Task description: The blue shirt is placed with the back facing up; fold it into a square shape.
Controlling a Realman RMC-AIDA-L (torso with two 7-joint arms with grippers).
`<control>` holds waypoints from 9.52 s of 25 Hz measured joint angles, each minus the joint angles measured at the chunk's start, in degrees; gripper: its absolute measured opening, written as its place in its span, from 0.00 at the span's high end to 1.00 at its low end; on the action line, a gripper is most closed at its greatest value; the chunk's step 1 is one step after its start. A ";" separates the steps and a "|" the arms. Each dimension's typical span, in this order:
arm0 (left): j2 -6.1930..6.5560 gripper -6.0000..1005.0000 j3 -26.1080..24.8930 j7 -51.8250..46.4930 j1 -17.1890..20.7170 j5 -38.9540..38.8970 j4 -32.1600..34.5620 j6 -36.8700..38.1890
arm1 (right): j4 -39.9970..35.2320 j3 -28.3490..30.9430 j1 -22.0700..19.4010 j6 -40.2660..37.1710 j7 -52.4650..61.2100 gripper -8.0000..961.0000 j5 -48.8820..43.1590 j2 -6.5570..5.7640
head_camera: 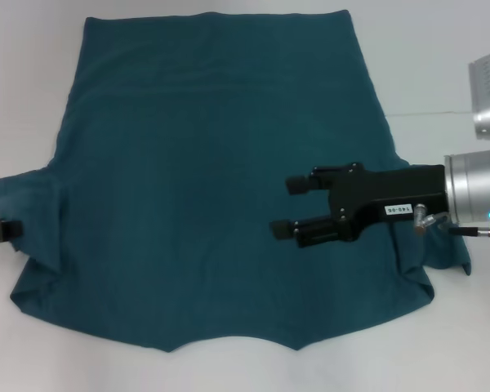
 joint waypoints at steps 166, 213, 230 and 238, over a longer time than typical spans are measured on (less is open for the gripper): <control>1.26 0.37 7.49 -15.97 -16.51 8.47 -25.01 -29.06 | 8.22 2.12 -0.47 3.42 -8.15 0.06 4.58 0.09; -0.56 0.53 14.88 -11.50 -21.24 4.28 -21.75 -25.71 | 9.60 2.32 -1.20 4.47 -8.88 0.08 6.22 0.01; 2.39 0.33 -2.41 13.58 -7.52 -14.73 -7.33 29.04 | -25.97 3.68 -5.56 -0.94 22.18 0.08 -17.10 -0.64; 2.09 0.33 -2.47 19.72 -4.88 -14.52 -5.55 42.15 | -32.83 2.92 0.69 -9.50 30.32 0.08 -47.41 -0.28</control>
